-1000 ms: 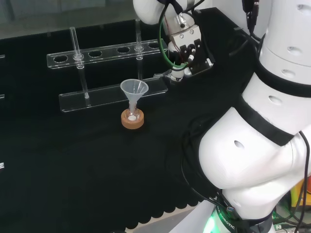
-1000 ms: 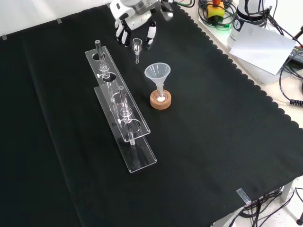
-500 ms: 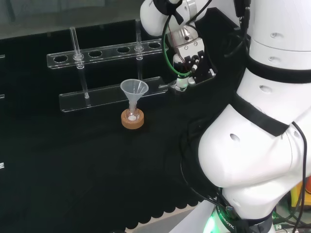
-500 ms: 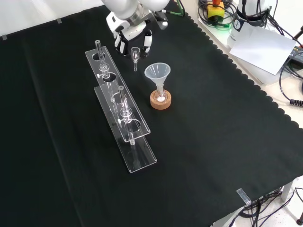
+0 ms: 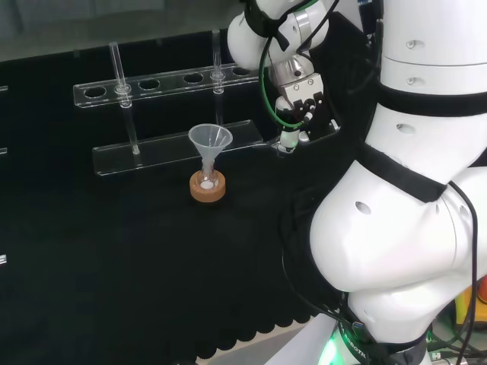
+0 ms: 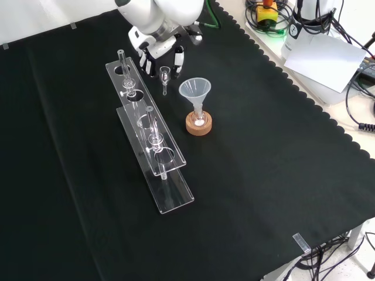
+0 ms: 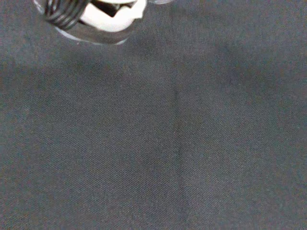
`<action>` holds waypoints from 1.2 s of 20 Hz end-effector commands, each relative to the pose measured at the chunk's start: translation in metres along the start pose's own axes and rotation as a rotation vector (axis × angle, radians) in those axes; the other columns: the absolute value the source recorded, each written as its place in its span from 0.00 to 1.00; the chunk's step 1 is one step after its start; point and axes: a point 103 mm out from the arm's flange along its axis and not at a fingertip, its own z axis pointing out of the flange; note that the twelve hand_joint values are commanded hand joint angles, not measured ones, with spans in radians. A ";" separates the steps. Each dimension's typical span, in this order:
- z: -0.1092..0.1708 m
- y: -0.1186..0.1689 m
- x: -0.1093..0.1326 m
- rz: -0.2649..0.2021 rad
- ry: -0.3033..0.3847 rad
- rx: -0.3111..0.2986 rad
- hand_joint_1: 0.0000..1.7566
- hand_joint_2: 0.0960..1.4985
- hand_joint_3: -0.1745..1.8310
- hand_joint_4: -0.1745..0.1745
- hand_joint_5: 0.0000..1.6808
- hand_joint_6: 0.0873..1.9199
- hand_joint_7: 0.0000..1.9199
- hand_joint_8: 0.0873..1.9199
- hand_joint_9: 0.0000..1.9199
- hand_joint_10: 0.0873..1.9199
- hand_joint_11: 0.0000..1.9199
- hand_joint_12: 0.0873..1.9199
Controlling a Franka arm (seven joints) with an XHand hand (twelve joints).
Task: Put the weighing funnel back on the table.
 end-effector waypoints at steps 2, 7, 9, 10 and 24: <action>0.007 0.013 0.000 -0.016 0.007 -0.008 0.61 0.47 0.40 1.00 0.64 0.49 0.31 0.32 0.49 0.21 0.39 0.60; 0.010 0.020 0.005 -0.027 0.005 -0.020 0.61 0.47 0.40 1.00 0.64 0.50 0.31 0.32 0.49 0.20 0.39 0.59; 0.012 0.022 0.006 -0.030 0.003 -0.018 0.61 0.47 0.40 1.00 0.64 0.50 0.31 0.32 0.49 0.20 0.39 0.59; 0.013 0.023 0.007 -0.031 0.002 -0.015 0.61 0.47 0.40 1.00 0.64 0.50 0.32 0.32 0.49 0.20 0.39 0.59; 0.023 0.032 0.015 -0.041 -0.009 0.003 0.61 0.47 0.40 1.00 0.64 0.50 0.32 0.32 0.49 0.20 0.40 0.59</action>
